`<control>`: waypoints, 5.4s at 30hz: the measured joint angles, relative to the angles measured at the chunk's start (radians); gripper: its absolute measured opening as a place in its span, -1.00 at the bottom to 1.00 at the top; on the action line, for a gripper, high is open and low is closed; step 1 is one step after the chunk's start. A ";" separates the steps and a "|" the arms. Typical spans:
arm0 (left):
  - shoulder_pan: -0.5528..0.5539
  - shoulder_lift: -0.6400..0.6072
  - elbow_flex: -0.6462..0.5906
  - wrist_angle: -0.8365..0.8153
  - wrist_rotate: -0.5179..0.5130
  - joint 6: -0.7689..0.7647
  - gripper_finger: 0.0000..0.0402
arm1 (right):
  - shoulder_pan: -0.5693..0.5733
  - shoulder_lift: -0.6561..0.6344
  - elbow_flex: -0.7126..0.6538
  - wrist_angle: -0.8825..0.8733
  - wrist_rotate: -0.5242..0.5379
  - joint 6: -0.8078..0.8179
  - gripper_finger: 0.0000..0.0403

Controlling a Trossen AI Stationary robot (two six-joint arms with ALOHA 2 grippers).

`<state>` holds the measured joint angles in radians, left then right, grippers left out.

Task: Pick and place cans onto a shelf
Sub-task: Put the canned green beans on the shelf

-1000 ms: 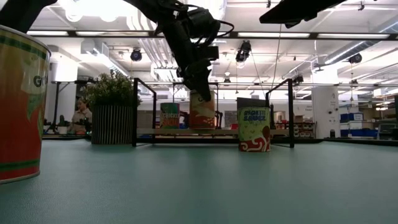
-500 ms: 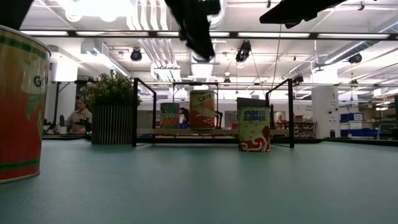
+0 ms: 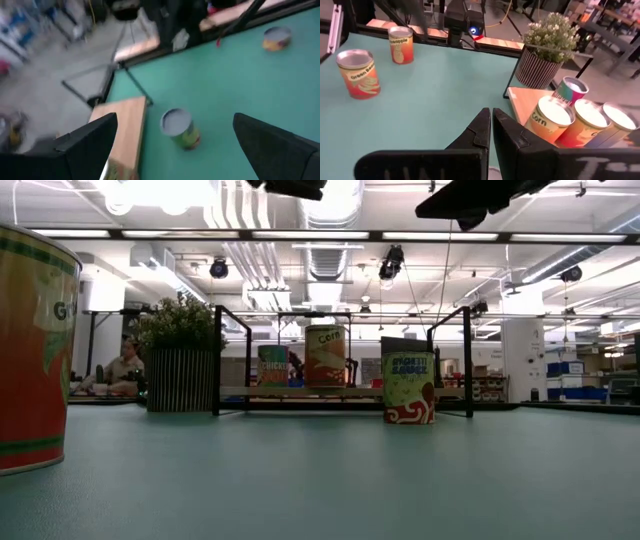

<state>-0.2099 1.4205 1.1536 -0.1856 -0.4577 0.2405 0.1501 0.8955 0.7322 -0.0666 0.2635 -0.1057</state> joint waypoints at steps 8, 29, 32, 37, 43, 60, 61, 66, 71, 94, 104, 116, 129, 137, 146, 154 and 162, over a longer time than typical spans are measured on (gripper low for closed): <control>-0.055 -0.207 -0.405 0.527 -0.128 0.191 0.84 | 0.000 0.102 0.000 0.081 0.035 0.138 -0.96; -0.048 -0.599 -0.592 0.560 -0.128 0.247 -0.23 | -0.292 0.548 0.536 -0.246 0.021 0.073 -0.96; -0.048 -0.609 -0.594 0.559 -0.129 0.256 -0.36 | -0.367 0.632 0.640 -0.271 -0.037 -0.005 -0.96; -0.048 -0.617 -0.594 0.555 -0.129 0.266 -0.51 | -0.472 0.756 0.778 -0.285 -0.062 -0.086 -0.96; -0.048 -0.618 -0.594 0.525 -0.129 0.275 -0.61 | -0.522 0.819 0.881 -0.323 -0.058 -0.070 -0.96; -0.048 -0.616 -0.593 0.542 -0.135 0.327 -0.63 | -0.200 0.761 1.114 -0.994 -0.063 0.408 -0.96; -0.048 -0.615 -0.592 0.542 -0.136 0.326 -0.63 | -0.173 0.761 1.113 -1.015 -0.063 0.440 -0.96; -0.052 -0.614 -0.592 0.551 -0.130 0.317 -0.63 | -0.051 0.761 1.095 -1.028 -0.063 0.557 -0.96; -0.089 -0.610 -0.563 0.559 -0.066 0.290 -0.63 | 0.084 0.770 1.089 -0.957 -0.009 0.471 -0.96; -0.534 -0.535 -0.379 0.412 -0.421 0.076 -0.63 | 0.251 0.962 0.894 -0.152 0.047 0.108 -0.96; -0.535 -0.537 -0.380 0.394 -0.424 0.090 -0.62 | 0.255 1.126 1.045 -0.122 -0.036 0.137 -0.70; -0.535 -0.537 -0.381 0.399 -0.424 0.090 -0.62 | 0.255 1.340 1.332 -0.303 -0.029 0.252 0.42; -0.535 -0.537 -0.382 0.394 -0.424 0.094 -0.63 | 0.250 1.431 1.419 -0.367 -0.081 0.265 0.88; -0.535 -0.537 -0.382 0.394 -0.424 0.095 -0.63 | 0.240 1.431 1.412 -0.357 -0.081 0.263 0.89; -0.535 -0.537 -0.382 0.394 -0.424 0.095 -0.63 | 0.240 1.442 1.368 -0.266 -0.085 0.239 0.88; -0.535 -0.537 -0.382 0.393 -0.424 0.102 -0.63 | 0.229 1.469 1.366 -0.241 -0.210 0.242 0.57; -0.535 -0.537 -0.382 0.393 -0.423 0.106 -0.63 | 0.230 1.450 1.365 -0.254 -0.221 0.164 0.40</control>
<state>-0.7444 0.8833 0.7719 0.2073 -0.8810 0.3462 0.3799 2.3458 2.0972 -0.3210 0.0422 0.0585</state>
